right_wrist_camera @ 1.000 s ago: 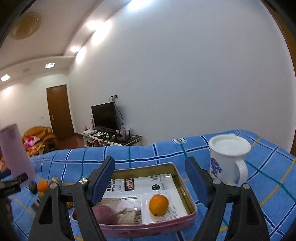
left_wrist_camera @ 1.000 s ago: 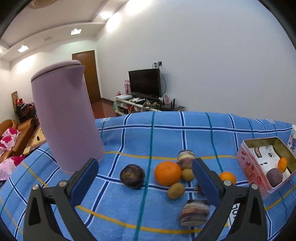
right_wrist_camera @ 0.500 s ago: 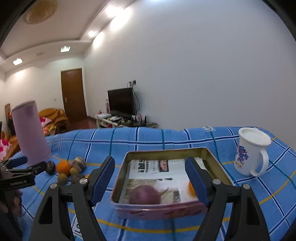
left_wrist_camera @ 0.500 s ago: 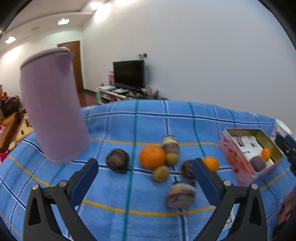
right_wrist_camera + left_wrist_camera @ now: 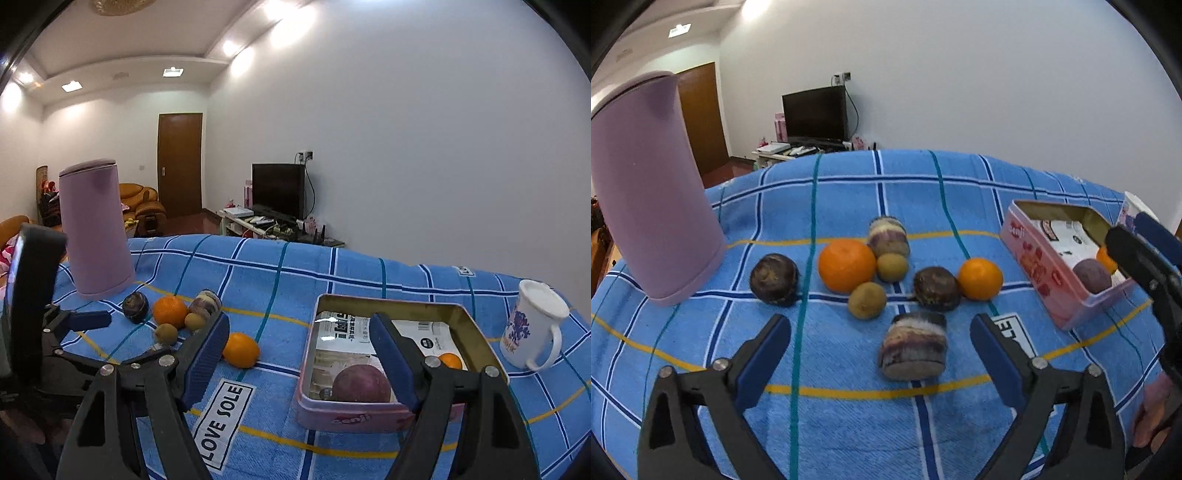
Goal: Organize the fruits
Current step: 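Move the left tool to the striped round fruit and grasp it, then lift the striped fruit with the left tool while the right tool grasps an orange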
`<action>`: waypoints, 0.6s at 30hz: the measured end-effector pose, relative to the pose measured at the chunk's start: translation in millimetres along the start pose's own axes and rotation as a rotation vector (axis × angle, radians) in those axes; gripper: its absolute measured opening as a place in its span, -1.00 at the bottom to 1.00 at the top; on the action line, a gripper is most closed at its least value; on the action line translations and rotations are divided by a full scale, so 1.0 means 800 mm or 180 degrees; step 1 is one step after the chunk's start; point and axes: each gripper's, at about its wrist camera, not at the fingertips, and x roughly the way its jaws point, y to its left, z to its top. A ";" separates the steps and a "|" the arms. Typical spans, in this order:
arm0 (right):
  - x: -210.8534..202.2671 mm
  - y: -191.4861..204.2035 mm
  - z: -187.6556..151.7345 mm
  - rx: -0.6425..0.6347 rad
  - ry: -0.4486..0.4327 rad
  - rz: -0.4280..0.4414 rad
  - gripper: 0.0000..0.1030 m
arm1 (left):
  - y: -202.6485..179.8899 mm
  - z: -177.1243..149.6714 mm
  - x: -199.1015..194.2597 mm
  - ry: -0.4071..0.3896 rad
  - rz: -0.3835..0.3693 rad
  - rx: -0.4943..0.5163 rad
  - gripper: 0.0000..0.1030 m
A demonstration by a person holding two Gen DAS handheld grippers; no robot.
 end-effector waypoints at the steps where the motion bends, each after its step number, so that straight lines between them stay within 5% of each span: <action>1: -0.001 -0.001 -0.001 0.0021 -0.0007 0.0000 0.54 | -0.001 -0.001 0.005 0.0054 0.0015 0.0005 0.83; 4: 0.003 -0.005 -0.004 0.0099 0.0055 0.0047 0.54 | 0.004 -0.002 0.017 0.0210 -0.0078 -0.0090 0.62; 9: 0.006 -0.007 -0.006 0.0108 0.0097 0.0088 0.54 | 0.005 -0.004 0.028 0.0365 -0.0173 -0.0171 0.57; 15: 0.008 -0.001 -0.006 0.0014 0.0124 0.0154 0.54 | 0.003 -0.006 0.037 0.0497 -0.0287 -0.0174 -0.20; 18: 0.016 0.008 0.000 -0.0162 0.0190 0.0193 0.54 | 0.012 -0.007 0.030 0.0421 -0.0187 -0.0295 -0.19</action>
